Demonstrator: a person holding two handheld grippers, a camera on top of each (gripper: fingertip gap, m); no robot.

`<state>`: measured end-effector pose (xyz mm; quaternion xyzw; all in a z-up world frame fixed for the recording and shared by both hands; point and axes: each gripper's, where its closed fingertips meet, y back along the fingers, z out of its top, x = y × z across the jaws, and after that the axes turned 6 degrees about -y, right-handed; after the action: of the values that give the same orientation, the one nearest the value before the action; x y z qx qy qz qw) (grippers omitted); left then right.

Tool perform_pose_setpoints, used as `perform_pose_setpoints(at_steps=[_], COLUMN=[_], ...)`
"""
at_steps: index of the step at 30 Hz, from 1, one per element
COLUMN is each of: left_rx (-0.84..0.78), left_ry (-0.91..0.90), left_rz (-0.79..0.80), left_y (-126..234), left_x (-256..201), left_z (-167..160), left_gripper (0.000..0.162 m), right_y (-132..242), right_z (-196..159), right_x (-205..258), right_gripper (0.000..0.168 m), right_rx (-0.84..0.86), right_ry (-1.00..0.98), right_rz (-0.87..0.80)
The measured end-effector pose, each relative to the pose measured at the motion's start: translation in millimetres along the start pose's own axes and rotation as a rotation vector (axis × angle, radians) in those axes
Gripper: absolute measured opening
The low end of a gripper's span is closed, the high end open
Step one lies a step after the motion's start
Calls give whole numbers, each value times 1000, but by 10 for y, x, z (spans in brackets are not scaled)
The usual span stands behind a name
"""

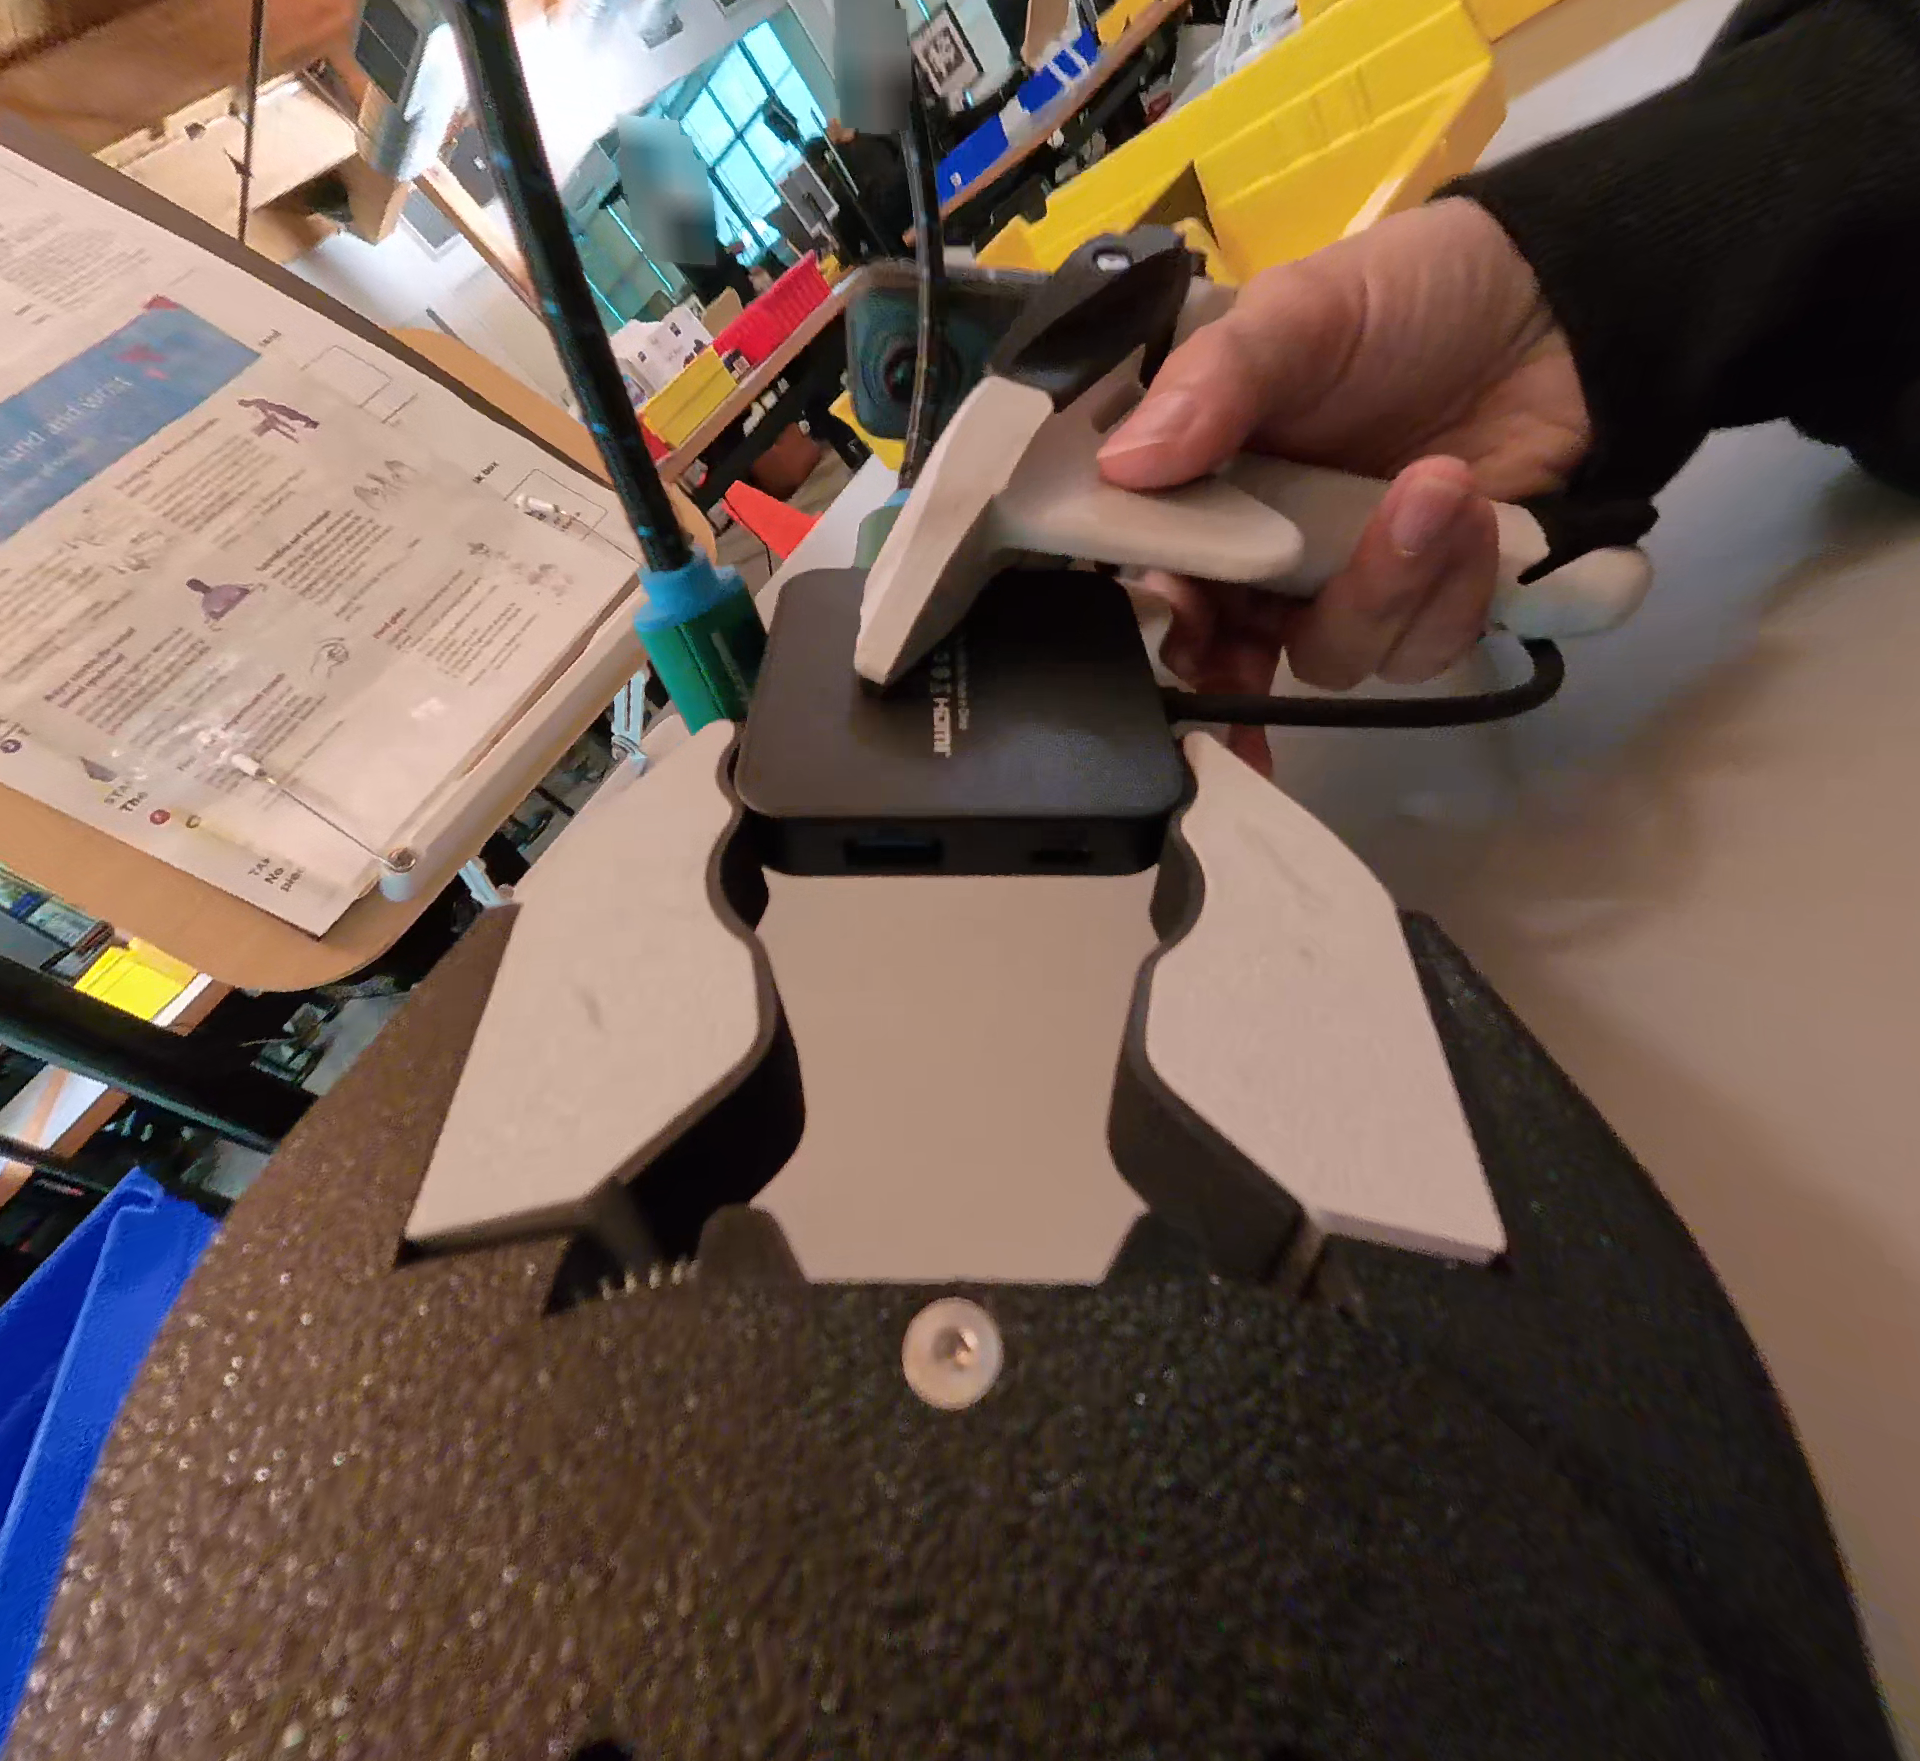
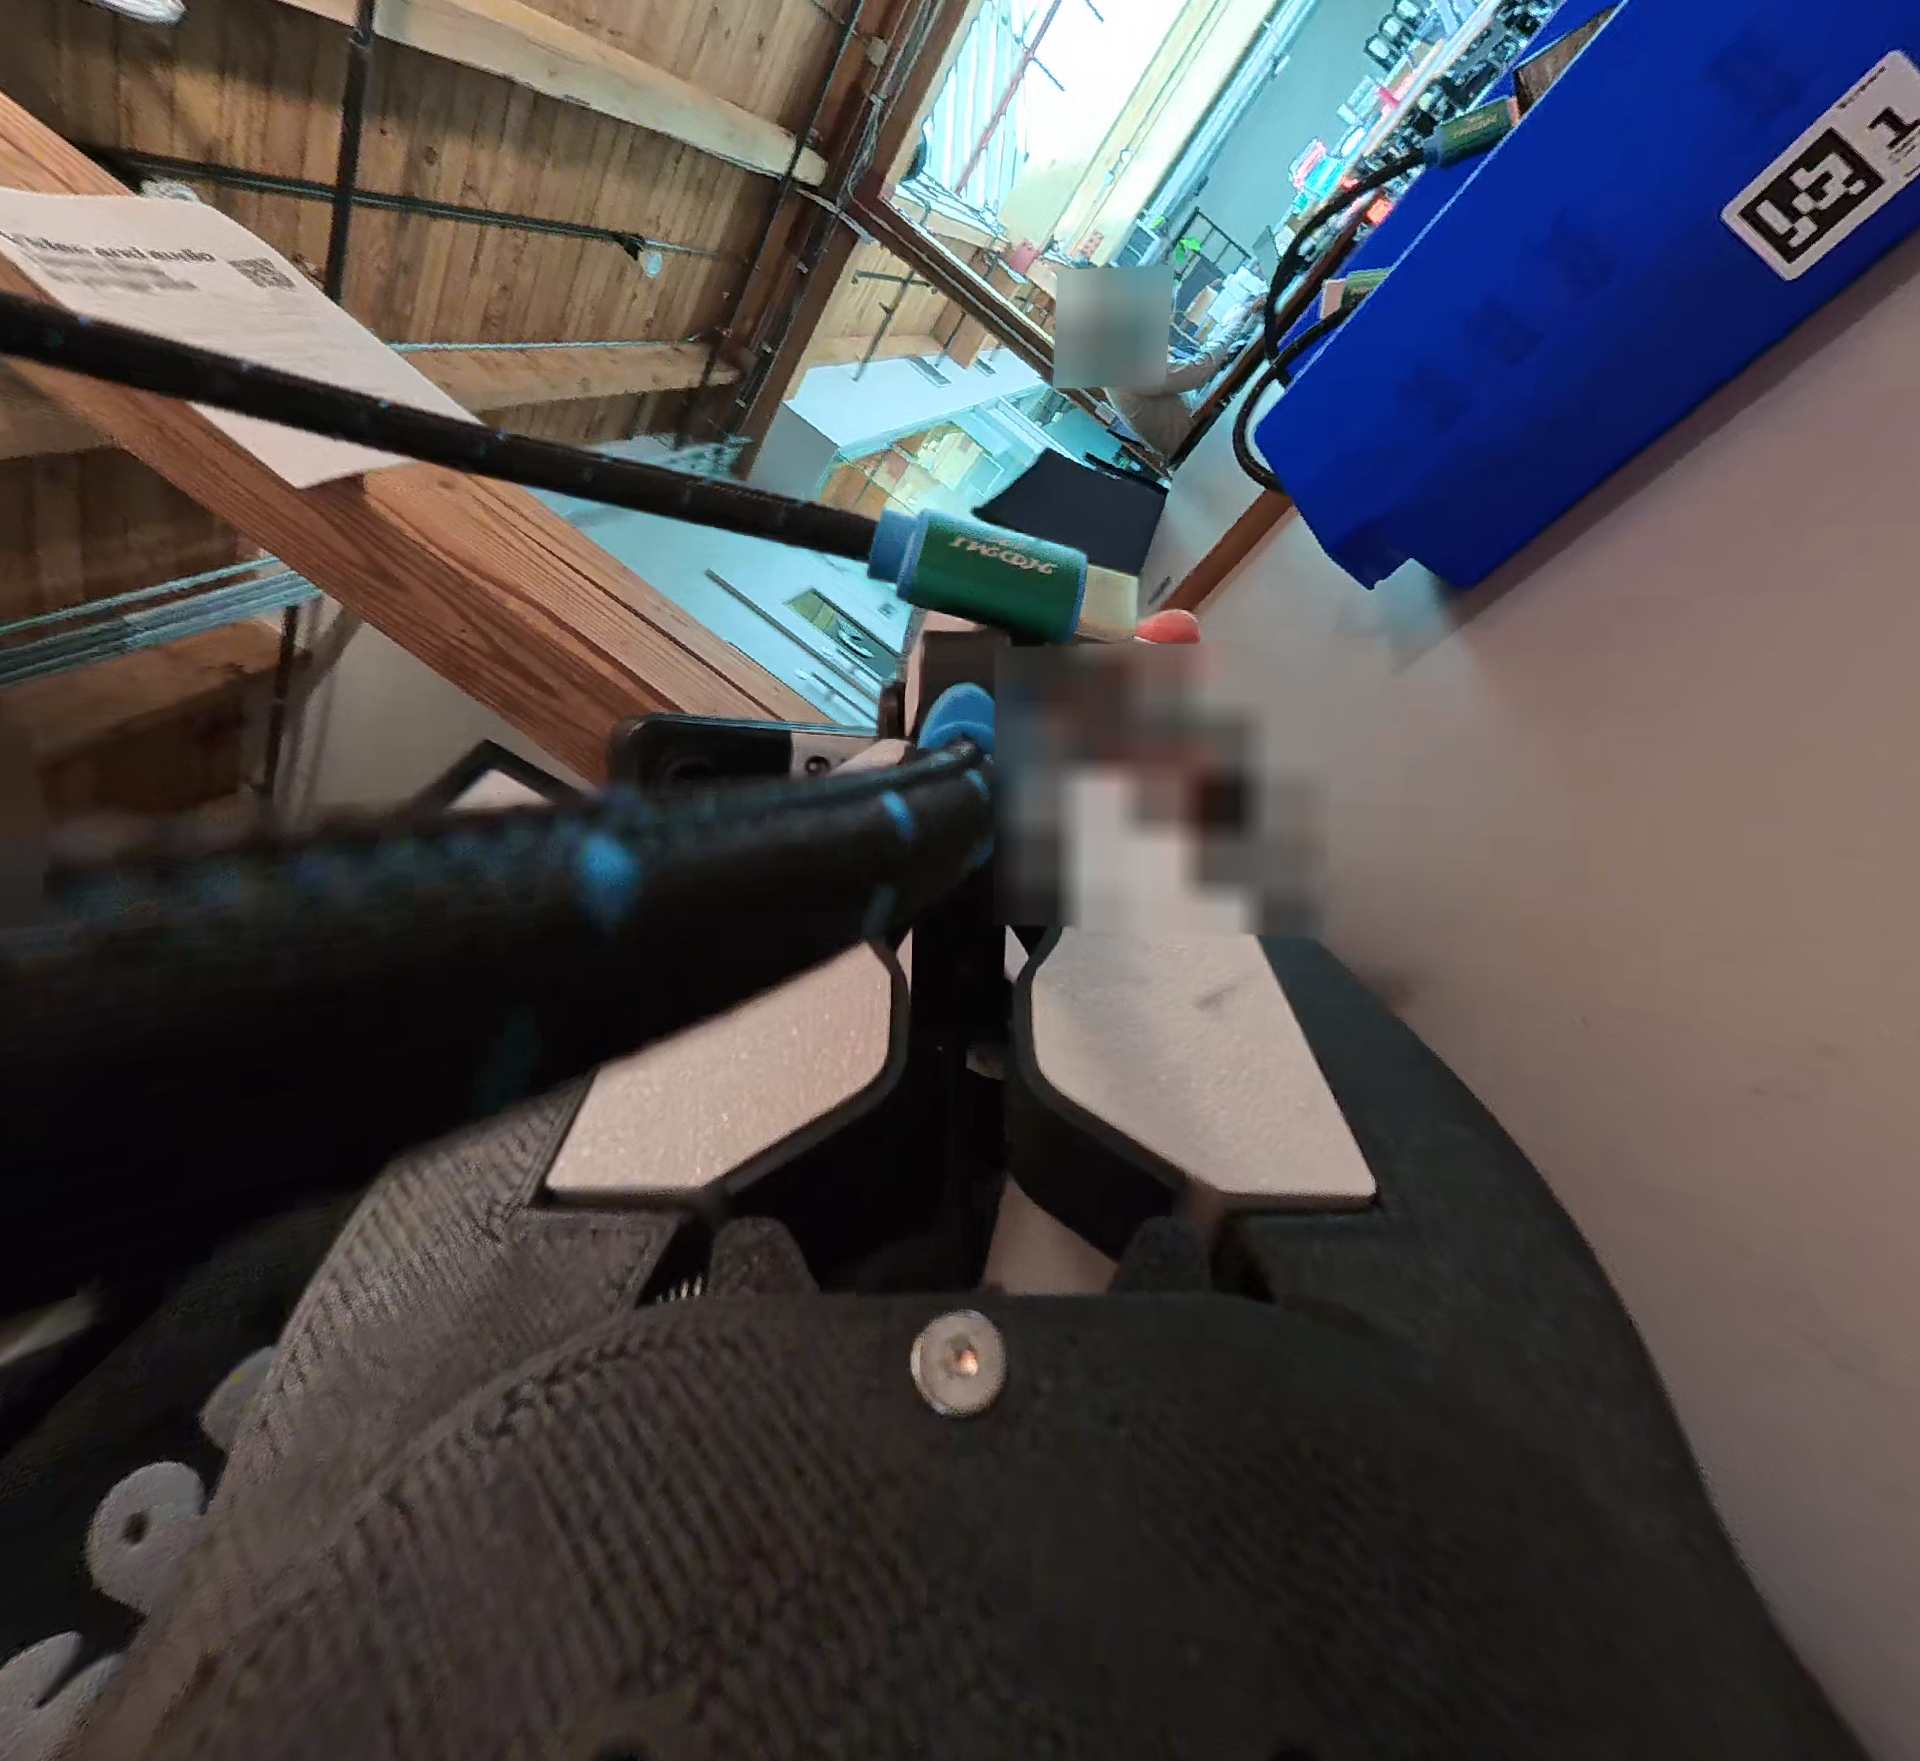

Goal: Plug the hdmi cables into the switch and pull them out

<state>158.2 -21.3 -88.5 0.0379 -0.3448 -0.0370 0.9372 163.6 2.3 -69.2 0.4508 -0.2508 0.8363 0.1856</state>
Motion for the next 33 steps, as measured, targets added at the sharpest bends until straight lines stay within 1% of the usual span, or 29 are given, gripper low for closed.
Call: perform_pose_setpoints(at_steps=[2, 5, 7, 9, 11, 13, 15, 18, 19, 21, 22, 25, 29, 33], left_rx=[-15, -4, -14, -23, -43, -82, -127, -152, -149, -126, -116, -116, -137, -138], left_ry=[24, 61, 118, 187, 247, 317, 386, 428, 421, 377, 355, 313, 297, 279], left_rz=[1, -21, -27, -30, -36, -54, -96, -193, -235, -298, -323, -376, -427, -463], left_y=[13, 14, 58, 140, 238, 326, 383, 398, 392, 362, 345, 313, 315, 327], left_x=[22, 21, 82, 190, 297, 371, 381, 257, 181, 31, -35, -168, -266, -331], left_z=[35, 0, -26, -67, -108, -130, -141, -160, -157, -148, -133, -73, -28, -20], left_gripper=[72, 73, 72, 72, 72, 72, 72, 72, 72, 72, 72, 72, 72, 72], right_y=[-10, 11, 72, 158, 275, 419, 472, 411, 398, 397, 399, 400, 358, 343], right_z=[19, 21, 72, 81, -60, -141, -85, 17, 15, -37, -73, -163, -191, -282], right_x=[19, -13, -13, 49, 101, 181, 419, 785, 800, 678, 578, 250, 30, -67], right_gripper=[14, 11, 27, 42, 57, 61, 62, 56, 52, 45, 41, 45, 46, 31], right_rx=[-14, -10, -11, 38, 200, 330, 338, 253, 267, 362, 415, 532, 596, 658], right_ry=[-41, -43, -2, 116, 317, 534, 779, 1077, 1138, 1214, 1232, 1171, 1190, 1175], right_rz=[29, 8, -33, -101, -225, -371, -462, -515, -553, -644, -676, -731, -770, -742])
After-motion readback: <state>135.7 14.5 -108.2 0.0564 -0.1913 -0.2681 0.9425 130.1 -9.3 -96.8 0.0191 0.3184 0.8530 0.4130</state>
